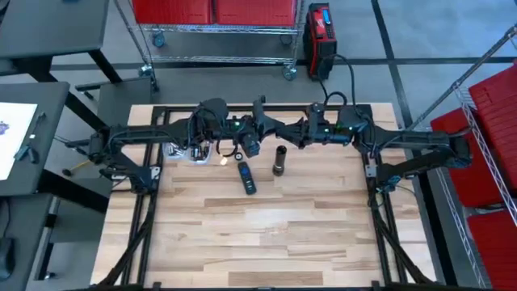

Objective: Insert battery
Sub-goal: Insert the silver battery into the flashlight's battery compartment

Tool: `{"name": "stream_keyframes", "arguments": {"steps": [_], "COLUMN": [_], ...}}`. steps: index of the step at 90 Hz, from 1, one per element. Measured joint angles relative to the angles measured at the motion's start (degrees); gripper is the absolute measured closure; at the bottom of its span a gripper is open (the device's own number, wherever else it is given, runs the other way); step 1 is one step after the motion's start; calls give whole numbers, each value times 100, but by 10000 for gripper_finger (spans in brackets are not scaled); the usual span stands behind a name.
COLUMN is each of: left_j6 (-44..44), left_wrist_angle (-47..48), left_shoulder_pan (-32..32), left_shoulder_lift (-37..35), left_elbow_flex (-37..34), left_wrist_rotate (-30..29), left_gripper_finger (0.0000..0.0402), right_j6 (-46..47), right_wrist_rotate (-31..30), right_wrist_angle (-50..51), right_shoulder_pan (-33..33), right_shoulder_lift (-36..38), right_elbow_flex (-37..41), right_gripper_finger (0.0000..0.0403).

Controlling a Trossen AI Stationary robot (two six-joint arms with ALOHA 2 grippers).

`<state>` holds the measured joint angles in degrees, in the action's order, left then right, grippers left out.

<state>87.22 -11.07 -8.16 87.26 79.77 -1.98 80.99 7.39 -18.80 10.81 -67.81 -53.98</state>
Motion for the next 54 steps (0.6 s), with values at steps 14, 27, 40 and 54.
{"name": "stream_keyframes", "arguments": {"steps": [14,27,40,54], "left_j6": [14,19,32,62], "left_wrist_angle": [0,2,80,274], "left_shoulder_pan": [0,0,-4,-4], "left_shoulder_lift": [0,0,-9,-26], "left_elbow_flex": [0,0,0,0], "left_wrist_rotate": [-10,-11,-17,-22], "left_gripper_finger": [373,373,373,373], "right_j6": [20,18,-17,27], "right_wrist_rotate": [-126,-193,-299,-413], "right_wrist_angle": [13,15,-62,-239], "right_shoulder_pan": [-4,-33,-110,-162], "right_shoulder_lift": [-2,-2,-85,-235], "right_elbow_flex": [0,0,0,2], "right_gripper_finger": [291,295,302,307]}}
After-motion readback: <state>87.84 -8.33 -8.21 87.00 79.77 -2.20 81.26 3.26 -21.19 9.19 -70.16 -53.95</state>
